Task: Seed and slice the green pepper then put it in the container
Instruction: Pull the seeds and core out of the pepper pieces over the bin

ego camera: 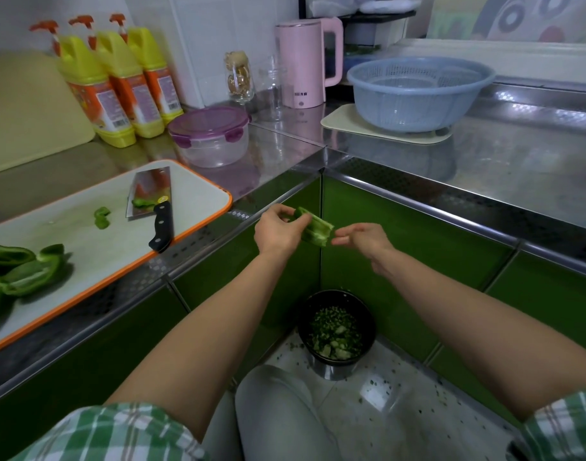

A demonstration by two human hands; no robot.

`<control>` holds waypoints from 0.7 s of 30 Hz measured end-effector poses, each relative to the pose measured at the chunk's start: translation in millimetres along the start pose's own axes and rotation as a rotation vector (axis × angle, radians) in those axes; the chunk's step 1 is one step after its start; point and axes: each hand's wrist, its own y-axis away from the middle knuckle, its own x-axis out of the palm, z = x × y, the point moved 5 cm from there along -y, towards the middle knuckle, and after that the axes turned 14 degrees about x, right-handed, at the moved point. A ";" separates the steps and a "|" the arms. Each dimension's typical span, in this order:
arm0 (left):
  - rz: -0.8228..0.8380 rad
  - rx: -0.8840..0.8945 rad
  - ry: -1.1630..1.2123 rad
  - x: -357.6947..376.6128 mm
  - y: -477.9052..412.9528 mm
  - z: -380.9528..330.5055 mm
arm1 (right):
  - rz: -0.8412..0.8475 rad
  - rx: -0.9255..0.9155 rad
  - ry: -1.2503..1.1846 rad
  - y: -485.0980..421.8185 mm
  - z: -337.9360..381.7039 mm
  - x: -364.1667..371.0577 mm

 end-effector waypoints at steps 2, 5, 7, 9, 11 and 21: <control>-0.006 -0.020 -0.005 -3.9 0.5 2.4 | 0.039 -0.025 -0.035 -1.6 -1.9 -5.2; 0.058 -0.020 -0.022 1.5 5.2 1.6 | 0.202 -0.052 -0.136 -3.4 2.4 4.3; 0.121 0.001 -0.047 9.2 9.5 -2.5 | 0.345 -0.024 -0.220 -2.1 5.2 16.7; 0.144 0.026 -0.103 13.0 11.1 -5.8 | 0.481 0.025 -0.270 0.6 4.6 26.0; 0.109 0.025 -0.218 6.5 10.5 -7.6 | 0.535 0.040 -0.266 2.1 2.1 26.3; 0.147 0.178 -0.400 12.1 20.1 -14.6 | 0.598 0.024 -0.143 9.6 0.1 33.5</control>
